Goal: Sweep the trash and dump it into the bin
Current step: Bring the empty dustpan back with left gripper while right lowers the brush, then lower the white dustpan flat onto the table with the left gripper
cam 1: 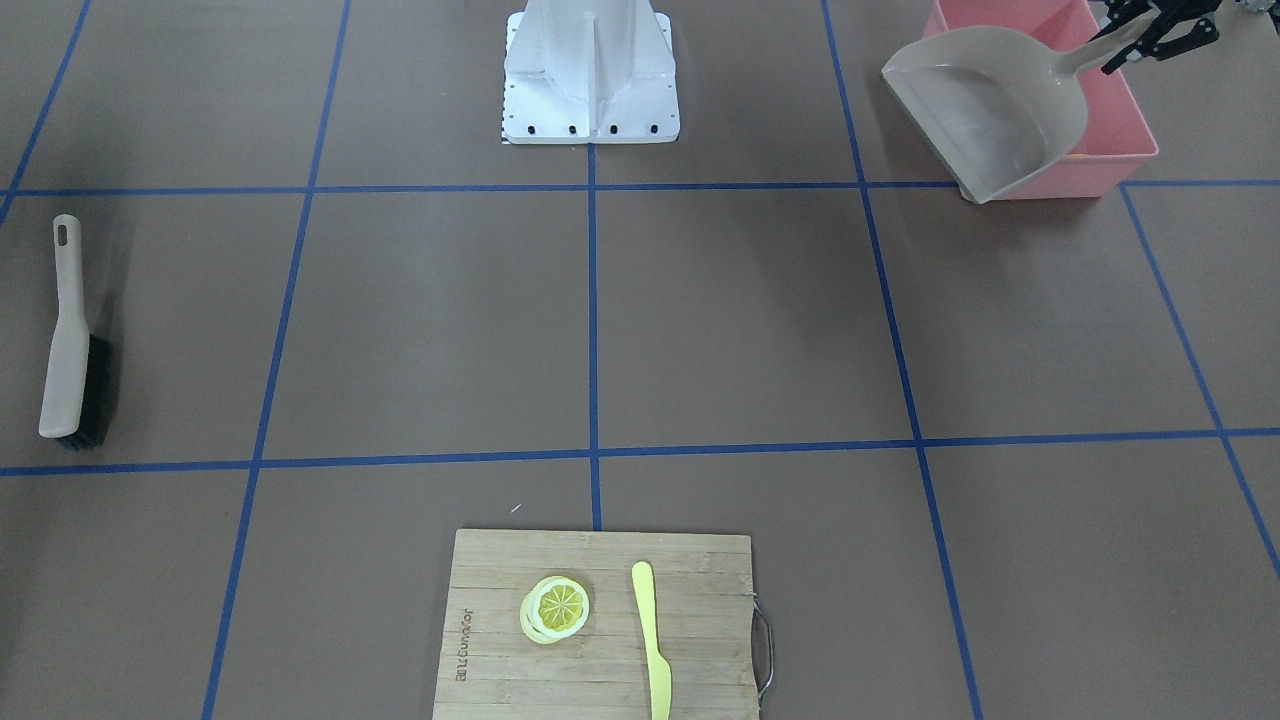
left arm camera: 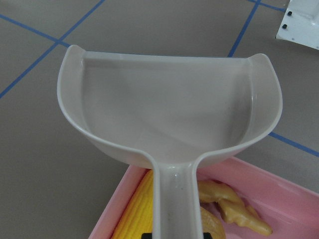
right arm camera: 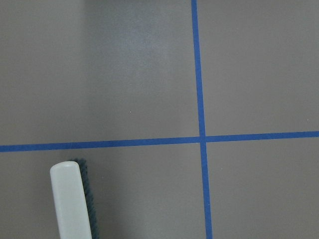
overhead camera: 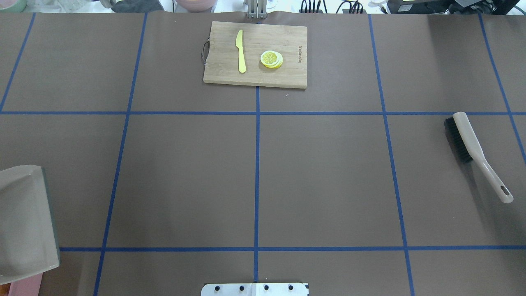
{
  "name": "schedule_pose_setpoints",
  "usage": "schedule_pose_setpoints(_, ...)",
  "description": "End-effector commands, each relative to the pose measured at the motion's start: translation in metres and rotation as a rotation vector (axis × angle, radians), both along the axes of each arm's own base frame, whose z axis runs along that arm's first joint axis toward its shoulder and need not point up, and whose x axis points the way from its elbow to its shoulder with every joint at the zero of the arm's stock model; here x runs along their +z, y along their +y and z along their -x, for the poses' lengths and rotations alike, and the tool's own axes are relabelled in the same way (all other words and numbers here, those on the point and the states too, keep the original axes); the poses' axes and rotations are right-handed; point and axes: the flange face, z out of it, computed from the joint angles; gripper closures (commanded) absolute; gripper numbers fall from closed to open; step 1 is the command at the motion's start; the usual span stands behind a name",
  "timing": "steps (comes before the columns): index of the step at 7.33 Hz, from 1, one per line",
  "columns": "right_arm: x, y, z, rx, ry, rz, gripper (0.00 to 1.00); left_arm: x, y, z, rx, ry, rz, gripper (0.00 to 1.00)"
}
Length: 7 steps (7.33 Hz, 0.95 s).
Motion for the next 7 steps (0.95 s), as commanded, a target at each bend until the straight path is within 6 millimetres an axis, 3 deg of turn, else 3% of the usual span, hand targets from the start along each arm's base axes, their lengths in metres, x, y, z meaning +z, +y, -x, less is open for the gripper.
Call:
schedule_pose_setpoints(1,0.005,-0.002,-0.013,0.018,-0.009,0.007,0.0,-0.027,-0.044,-0.054,0.074,0.025,-0.04,1.0)
schedule_pose_setpoints(4,0.012,-0.003,-0.016,0.025,-0.01,0.022,0.0,-0.072,-0.1,-0.122,0.114,0.056,-0.116,1.0)
schedule_pose_setpoints(6,0.001,-0.009,-0.019,0.036,-0.082,0.041,0.0,-0.102,-0.145,-0.169,0.162,-0.009,-0.243,1.0)
schedule_pose_setpoints(7,0.009,-0.006,-0.033,0.057,-0.112,0.074,0.0,-0.119,-0.162,-0.184,0.161,-0.007,-0.252,1.0)
